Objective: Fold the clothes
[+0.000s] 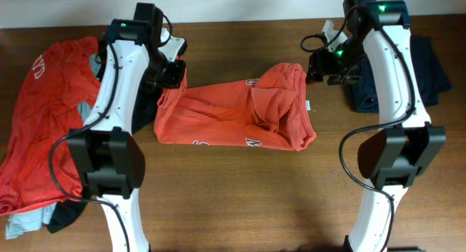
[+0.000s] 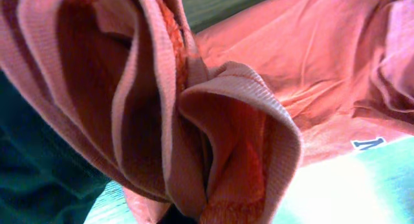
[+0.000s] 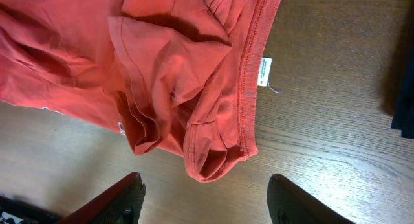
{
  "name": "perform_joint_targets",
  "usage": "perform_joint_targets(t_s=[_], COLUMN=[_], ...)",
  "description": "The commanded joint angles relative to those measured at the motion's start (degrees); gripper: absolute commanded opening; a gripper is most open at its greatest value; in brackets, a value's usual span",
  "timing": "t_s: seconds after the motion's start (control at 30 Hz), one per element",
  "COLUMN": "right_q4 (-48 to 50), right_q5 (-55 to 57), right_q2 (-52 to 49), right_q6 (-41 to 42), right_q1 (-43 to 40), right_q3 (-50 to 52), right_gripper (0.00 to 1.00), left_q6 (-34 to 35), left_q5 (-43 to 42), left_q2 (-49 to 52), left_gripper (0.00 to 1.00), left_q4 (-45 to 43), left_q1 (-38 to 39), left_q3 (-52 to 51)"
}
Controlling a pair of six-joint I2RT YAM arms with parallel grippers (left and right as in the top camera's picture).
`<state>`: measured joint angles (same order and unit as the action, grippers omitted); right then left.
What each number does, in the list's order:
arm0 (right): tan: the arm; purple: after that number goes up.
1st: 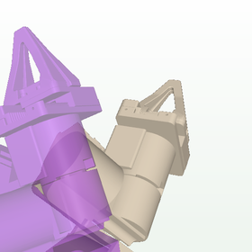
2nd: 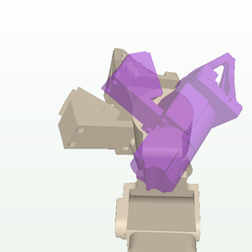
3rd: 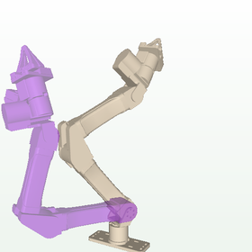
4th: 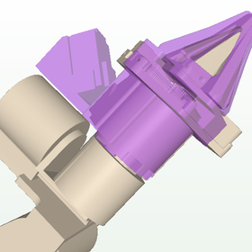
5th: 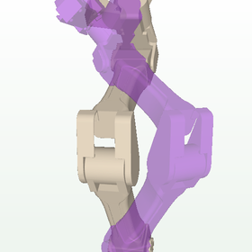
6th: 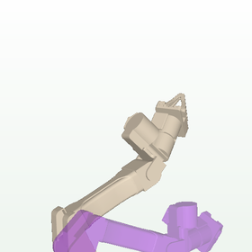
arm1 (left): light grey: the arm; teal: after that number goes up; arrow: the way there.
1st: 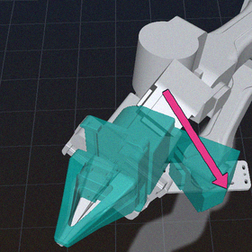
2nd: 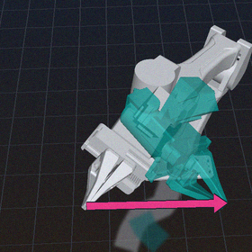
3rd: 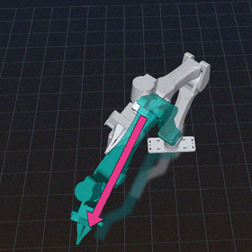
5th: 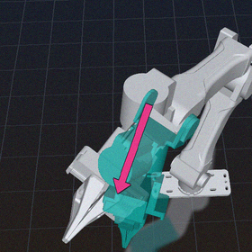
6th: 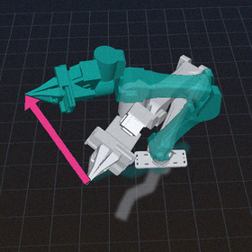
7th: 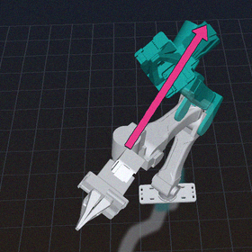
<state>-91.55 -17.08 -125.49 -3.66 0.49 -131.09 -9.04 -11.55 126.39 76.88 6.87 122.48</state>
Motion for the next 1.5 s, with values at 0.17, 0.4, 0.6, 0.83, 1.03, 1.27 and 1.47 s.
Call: perform_joint_targets(t_s=[0.17, 0.4, 0.6, 0.83, 1.03, 1.27, 1.47], right_q4=[-0.2, -0.17, -0.15, -0.2, 0.02, 1.4, 1.51], right_q5=[-0.68, -0.28, -0.28, -0.28, -0.28, -0.28, -0.28], right_q2=[1.6, 1.6, 1.6, 1.6, 1.6, 1.6, 1.6], right_q6=[-0.63, -0.63, -0.66, -0.63, -0.63, -0.63, -0.63], right_q1=[-0.13, -0.15, -0.15, -0.15, -0.15, -0.15, -0.15], right_q3=[-0.94, -0.92, -0.92, -0.94, -0.92, -0.92, -0.94], right_gripper=[0.66, 0.66, 0.66, 0.66, 0.67, 0.67, 0.71], left_q6=[-0.9, -0.92, -0.94, -0.9, -0.87, -0.94, -0.9], left_q5=[0.24, 0.24, 0.31, 1.95, 3.5, 3.8, 3.93], left_q2=[3.58, 6.49, 6.8, 6.78, 6.78, 8.35, 9.31], left_gripper=[0.01, 0.28, 0.84, 0.96, 0.98, 0.98, 0.81], left_q4=[0.04, -0.24, -1.75, 0.61, 3.69, 2.64, 0.2], left_q1=[2.71, 7.52, 10.08, 7.43, 1.11, -5.35, -5.92], left_q3=[0.13, 0.13, 0.15, 3.15, 6.45, 6.03, 6.03])
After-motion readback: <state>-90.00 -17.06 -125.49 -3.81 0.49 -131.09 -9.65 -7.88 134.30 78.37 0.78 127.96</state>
